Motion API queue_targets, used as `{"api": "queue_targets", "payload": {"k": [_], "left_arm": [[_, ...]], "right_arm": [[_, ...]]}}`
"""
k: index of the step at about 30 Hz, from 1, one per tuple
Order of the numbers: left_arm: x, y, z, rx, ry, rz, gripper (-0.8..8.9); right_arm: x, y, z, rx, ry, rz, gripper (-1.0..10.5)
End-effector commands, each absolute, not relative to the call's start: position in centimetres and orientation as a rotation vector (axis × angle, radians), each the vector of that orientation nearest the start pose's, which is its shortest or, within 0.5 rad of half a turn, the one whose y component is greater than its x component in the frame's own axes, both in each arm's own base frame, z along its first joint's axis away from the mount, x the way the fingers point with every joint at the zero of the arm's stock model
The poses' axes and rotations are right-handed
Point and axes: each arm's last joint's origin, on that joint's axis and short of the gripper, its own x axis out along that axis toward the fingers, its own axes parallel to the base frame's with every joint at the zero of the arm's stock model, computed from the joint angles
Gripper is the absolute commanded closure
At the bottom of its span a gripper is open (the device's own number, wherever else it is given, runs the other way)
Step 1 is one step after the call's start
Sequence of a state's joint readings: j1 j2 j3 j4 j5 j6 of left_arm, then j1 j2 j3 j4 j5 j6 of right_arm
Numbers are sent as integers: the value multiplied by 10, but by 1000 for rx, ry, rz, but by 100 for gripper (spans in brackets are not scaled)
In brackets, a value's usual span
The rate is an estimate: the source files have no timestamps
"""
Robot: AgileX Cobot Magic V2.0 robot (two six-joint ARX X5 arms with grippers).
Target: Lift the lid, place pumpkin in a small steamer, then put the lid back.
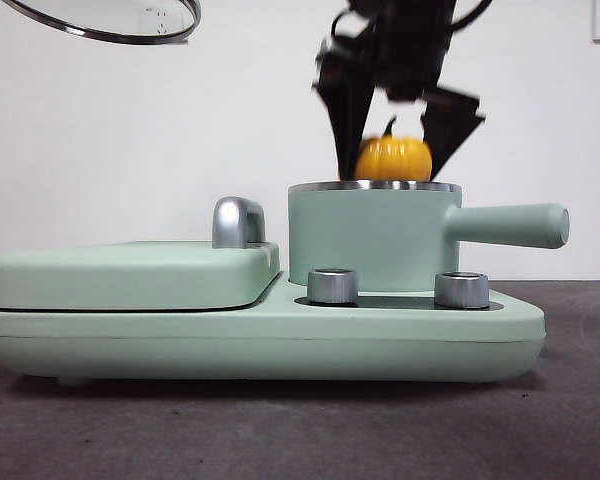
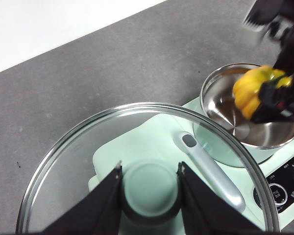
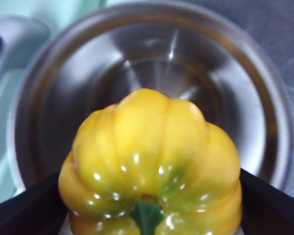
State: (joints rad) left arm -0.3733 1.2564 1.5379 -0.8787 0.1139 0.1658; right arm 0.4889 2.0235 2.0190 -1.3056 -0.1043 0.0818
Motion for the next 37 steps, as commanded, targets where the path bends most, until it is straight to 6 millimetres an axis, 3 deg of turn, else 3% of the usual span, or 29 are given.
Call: {"api": "queue_targets", "payload": {"k": [1, 22, 37], "left_arm": [[221, -91, 434, 236, 507, -529, 798], [221, -91, 434, 235, 511, -529, 798], [221, -91, 434, 235, 513, -530, 798]], "right_arm": [[364, 201, 295, -210, 1338, 463, 537], [379, 219, 254, -283, 1380, 432, 537], [380, 220, 252, -284, 1375, 430, 529]]}}
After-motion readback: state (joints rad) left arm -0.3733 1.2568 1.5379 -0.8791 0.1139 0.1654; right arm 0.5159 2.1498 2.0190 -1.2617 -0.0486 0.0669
